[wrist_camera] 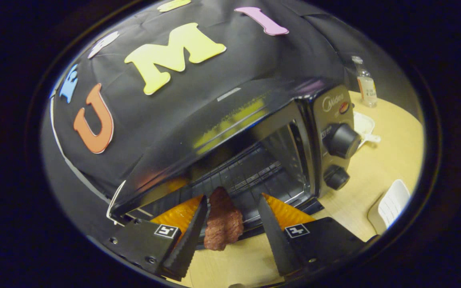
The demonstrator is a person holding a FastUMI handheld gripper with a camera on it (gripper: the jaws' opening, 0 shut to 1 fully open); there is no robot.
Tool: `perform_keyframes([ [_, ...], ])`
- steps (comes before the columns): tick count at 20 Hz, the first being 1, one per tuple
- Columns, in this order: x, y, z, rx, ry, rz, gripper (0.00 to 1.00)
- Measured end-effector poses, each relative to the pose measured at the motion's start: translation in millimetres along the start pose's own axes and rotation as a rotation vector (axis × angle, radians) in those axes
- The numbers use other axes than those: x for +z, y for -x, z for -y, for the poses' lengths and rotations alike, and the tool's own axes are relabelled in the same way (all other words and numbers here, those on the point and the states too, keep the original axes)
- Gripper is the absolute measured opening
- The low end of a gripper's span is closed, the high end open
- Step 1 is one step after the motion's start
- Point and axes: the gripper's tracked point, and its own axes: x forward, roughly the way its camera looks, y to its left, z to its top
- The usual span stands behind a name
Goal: Open the toaster oven, put the food inside, and close the toaster oven door.
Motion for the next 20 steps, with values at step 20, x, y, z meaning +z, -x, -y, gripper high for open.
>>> perform_keyframes([
  [20, -66, 291, 57, -0.031, 0.506, -0.024, 0.99],
])
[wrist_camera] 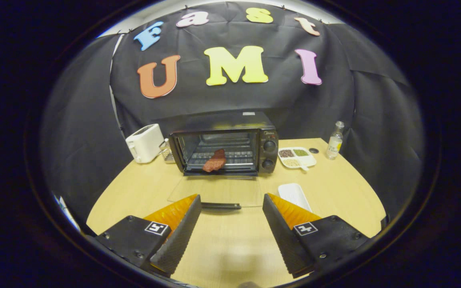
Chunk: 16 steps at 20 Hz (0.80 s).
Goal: Open the toaster oven, put the food inside, and close the toaster oven door.
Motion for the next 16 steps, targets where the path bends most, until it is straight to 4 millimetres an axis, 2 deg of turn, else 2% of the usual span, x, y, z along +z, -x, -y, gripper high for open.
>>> perform_keyframes([
  [4, -46, 0, 12, -0.021, 0.010, -0.085, 0.98],
  [8, -85, -25, 3, -0.006, 0.026, -0.172, 0.98],
  [11, -100, -53, -9, 0.013, 0.023, -0.218, 0.99],
  [16, -110, -103, -32, 0.044, 0.033, -0.275, 0.99],
])
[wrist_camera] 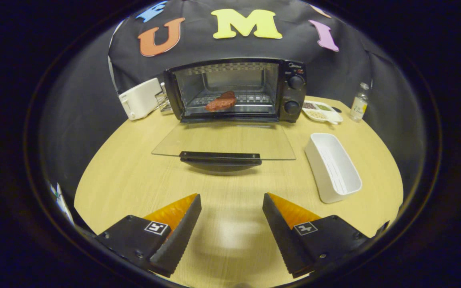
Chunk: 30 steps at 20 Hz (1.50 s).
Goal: Open the toaster oven, put the food inside, and close the toaster oven door.
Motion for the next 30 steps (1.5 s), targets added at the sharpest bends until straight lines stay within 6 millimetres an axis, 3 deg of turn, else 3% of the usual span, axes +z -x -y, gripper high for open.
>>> perform_keyframes([
  [6, 0, -39, -5, 0.005, 0.019, -0.052, 0.99],
  [14, 20, -62, -4, -0.012, 0.006, -0.049, 0.99],
  [22, 45, -49, -9, 0.000, 0.010, -0.029, 0.99],
  [30, 103, -20, 1, 0.007, -0.031, 0.051, 0.99],
])
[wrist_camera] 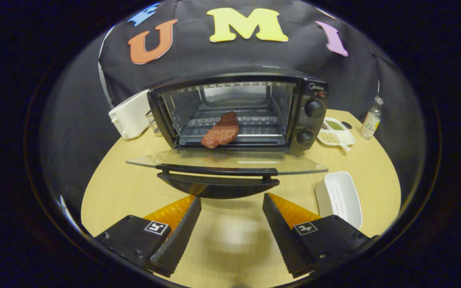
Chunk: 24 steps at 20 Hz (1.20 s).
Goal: Open the toaster oven, put the food inside, and close the toaster oven door.
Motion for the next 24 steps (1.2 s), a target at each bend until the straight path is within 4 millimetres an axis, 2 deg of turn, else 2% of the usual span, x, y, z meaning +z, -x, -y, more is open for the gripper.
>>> perform_keyframes([
  [4, 32, 3, -1, 0.001, 0.021, 0.042, 0.99],
  [8, 61, -6, -6, 0.007, 0.035, 0.061, 0.99],
  [11, 90, -11, -12, 0.012, 0.042, 0.100, 0.99],
  [13, 101, -15, -16, 0.024, 0.040, 0.109, 0.99],
  [18, 98, -16, -14, 0.040, 0.028, 0.104, 0.99],
  [24, 90, 1, 15, 0.019, 0.003, 0.110, 0.99],
])
